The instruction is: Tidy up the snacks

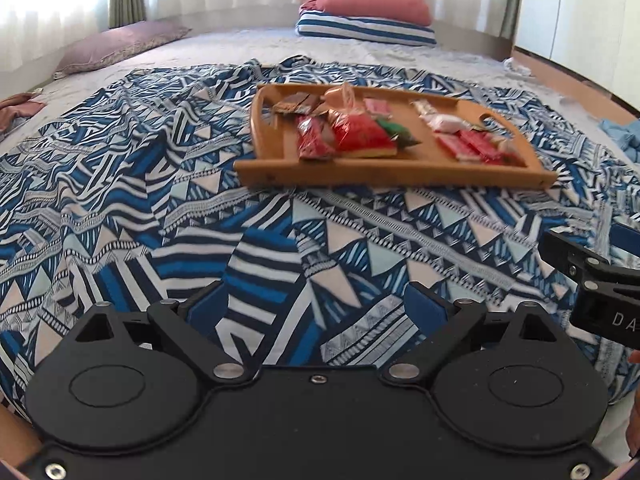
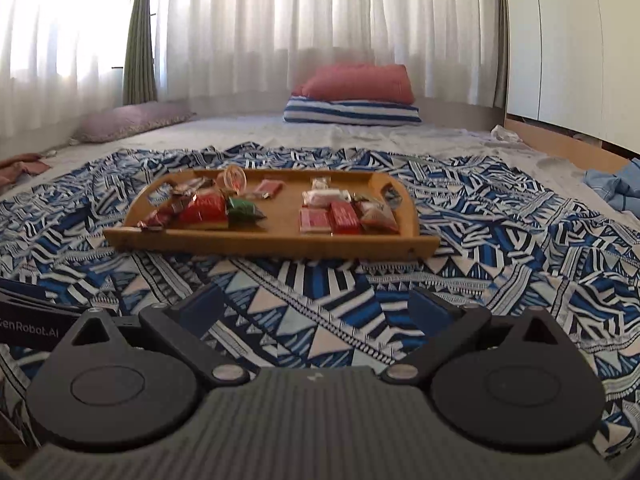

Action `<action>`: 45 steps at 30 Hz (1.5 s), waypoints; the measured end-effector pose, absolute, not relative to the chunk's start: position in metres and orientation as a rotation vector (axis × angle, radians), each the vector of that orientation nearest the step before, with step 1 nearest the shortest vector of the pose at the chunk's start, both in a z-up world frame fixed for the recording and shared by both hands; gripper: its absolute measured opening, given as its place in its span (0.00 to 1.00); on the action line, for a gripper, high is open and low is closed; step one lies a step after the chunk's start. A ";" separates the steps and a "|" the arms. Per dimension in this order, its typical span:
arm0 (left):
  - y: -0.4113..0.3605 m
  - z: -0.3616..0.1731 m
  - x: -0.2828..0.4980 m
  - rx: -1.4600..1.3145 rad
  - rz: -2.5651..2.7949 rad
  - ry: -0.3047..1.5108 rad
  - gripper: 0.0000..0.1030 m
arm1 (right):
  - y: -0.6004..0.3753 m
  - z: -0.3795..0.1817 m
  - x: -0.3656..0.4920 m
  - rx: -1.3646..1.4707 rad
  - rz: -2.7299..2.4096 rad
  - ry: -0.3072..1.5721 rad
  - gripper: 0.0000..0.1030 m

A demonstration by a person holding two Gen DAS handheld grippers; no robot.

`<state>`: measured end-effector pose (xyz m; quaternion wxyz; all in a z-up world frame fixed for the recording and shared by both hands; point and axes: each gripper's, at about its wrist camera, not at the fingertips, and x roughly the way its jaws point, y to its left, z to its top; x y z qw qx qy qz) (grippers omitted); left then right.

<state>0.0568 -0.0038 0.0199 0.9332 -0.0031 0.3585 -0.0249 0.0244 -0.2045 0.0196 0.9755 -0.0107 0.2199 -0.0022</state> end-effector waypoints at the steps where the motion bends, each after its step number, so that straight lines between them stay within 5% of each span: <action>1: -0.004 0.017 0.057 0.001 -0.045 0.731 0.92 | -0.204 0.016 0.025 -0.027 -0.007 0.448 1.00; 14: -0.007 -0.001 0.062 0.031 -0.048 0.714 1.00 | -0.205 -0.016 0.038 -0.045 -0.046 0.539 1.00; 45: -0.004 -0.007 0.065 -0.024 -0.012 0.692 1.00 | -0.207 -0.021 0.044 -0.041 -0.038 0.583 1.00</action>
